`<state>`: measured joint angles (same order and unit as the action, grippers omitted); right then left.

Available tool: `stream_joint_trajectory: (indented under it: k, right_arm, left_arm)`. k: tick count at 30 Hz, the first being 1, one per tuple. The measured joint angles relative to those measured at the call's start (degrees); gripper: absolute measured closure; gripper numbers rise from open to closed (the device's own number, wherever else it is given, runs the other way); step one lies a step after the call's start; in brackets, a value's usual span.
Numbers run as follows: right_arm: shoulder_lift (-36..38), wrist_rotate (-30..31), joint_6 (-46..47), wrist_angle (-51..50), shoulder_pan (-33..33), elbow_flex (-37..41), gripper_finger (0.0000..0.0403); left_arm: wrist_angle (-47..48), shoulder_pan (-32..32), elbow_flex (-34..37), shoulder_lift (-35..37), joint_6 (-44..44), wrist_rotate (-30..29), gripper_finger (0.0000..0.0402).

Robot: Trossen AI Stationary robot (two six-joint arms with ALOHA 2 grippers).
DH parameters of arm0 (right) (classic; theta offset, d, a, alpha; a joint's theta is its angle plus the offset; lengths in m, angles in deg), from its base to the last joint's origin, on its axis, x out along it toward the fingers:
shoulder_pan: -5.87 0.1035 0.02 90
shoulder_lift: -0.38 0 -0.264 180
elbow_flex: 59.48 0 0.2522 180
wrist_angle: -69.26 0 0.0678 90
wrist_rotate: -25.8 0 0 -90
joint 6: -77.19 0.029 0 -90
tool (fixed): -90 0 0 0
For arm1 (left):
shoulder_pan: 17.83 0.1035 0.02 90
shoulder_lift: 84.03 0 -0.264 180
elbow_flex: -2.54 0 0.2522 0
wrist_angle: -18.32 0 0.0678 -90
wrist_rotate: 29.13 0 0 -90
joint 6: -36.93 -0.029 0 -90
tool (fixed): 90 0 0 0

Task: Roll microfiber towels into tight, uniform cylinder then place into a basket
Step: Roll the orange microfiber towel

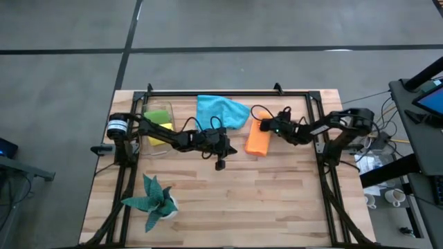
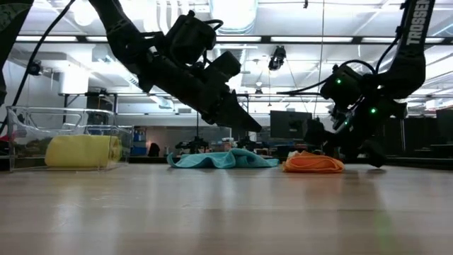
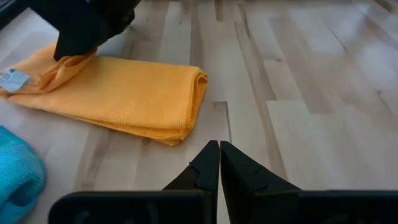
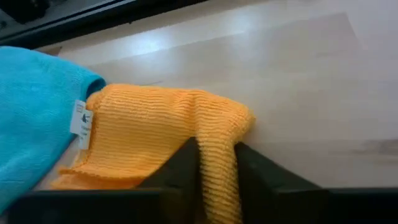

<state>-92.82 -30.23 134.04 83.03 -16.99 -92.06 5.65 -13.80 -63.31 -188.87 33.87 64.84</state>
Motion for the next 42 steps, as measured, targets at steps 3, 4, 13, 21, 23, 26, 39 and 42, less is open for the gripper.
stream_joint_trajectory:
  k: [3, 4, 13, 21, 23, 26, 39, 42]
  right_arm:
    - [-0.8, 0.6, -3.2, 3.0, 0.8, 0.6, 0.0376]
    - [-0.7, 0.6, -4.3, 4.0, 1.4, 1.0, 0.0382]
    - [0.8, 14.6, -1.2, 6.2, 17.3, 4.2, 0.0392]
    - [-0.8, 29.7, -1.8, 5.7, 29.0, 0.1, 0.0393]
    - [-1.8, 30.8, -1.3, 5.7, 29.3, -0.9, 0.0393]
    - [-3.4, 31.7, -0.4, 5.3, 29.2, -2.3, 0.0393]
    - [-6.2, 34.4, 17.1, -11.0, 23.1, -6.2, 0.0392]
    - [-6.0, 33.8, 18.6, -12.4, 22.8, -6.2, 0.0392]
  left_arm:
    - [0.0, 0.0, 0.1, 0.8, -0.7, -2.0, 0.0402]
    - [-0.1, 0.0, 0.4, 1.4, -1.3, -3.3, 0.0402]
    - [-17.1, 1.5, 9.3, 4.9, -1.3, -8.8, 0.0402]
    - [-20.6, 6.3, 5.9, -3.1, 10.5, 2.5, 0.0402]
    - [-20.5, 6.9, 3.9, -4.9, 11.7, 3.4, 0.0402]
    - [-18.8, 7.3, 0.4, -7.3, 11.7, 4.1, 0.0402]
    - [-3.6, 7.1, -18.0, -18.7, 10.1, 15.7, 0.0402]
    - [-3.2, 6.8, -20.9, -22.4, 10.3, 15.7, 0.0402]
